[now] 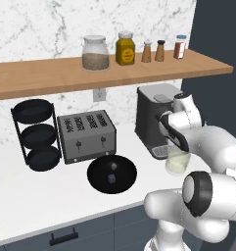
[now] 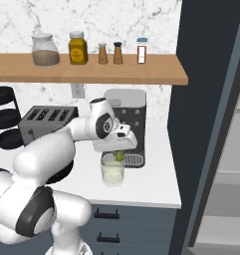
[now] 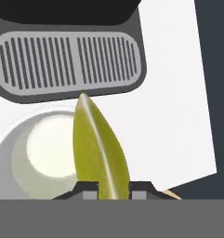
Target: Grab a lemon wedge from the fridge and one ice cube from the ice bowl, and put them in the glass of lemonade.
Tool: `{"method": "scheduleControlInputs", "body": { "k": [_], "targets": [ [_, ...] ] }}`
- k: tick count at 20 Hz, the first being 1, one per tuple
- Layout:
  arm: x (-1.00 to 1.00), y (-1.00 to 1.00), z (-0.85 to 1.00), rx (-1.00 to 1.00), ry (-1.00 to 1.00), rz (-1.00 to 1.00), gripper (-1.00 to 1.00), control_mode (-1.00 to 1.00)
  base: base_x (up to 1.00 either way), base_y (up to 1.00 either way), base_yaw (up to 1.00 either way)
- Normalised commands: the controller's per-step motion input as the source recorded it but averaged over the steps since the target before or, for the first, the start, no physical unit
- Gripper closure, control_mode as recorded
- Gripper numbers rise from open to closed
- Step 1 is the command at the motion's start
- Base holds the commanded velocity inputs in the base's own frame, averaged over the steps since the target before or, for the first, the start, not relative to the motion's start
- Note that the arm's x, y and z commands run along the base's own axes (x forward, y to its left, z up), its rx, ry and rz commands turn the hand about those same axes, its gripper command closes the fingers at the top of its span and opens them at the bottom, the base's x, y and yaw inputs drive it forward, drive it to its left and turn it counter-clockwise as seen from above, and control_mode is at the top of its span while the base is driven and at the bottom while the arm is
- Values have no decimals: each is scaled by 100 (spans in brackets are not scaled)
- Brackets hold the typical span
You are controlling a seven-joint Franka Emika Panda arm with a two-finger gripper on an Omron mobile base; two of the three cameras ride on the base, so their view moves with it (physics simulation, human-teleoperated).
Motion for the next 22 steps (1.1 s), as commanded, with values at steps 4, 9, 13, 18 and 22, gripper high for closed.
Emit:
{"method": "scheduleControlInputs", "body": {
  "k": [4,9,13,18,22],
  "targets": [
    [-7,42,29,-1,0,0,100,-100,0,0,0],
    [-5,3,68,0,0,0,100,-100,0,0,0],
    [0,-7,-8,0,11,0,100,-100,0,0,0],
    [2,0,-58,0,19,3,100,-100,0,0,0],
    [5,2,-33,0,9,4,100,-100,0,0,0]
  ]
}}
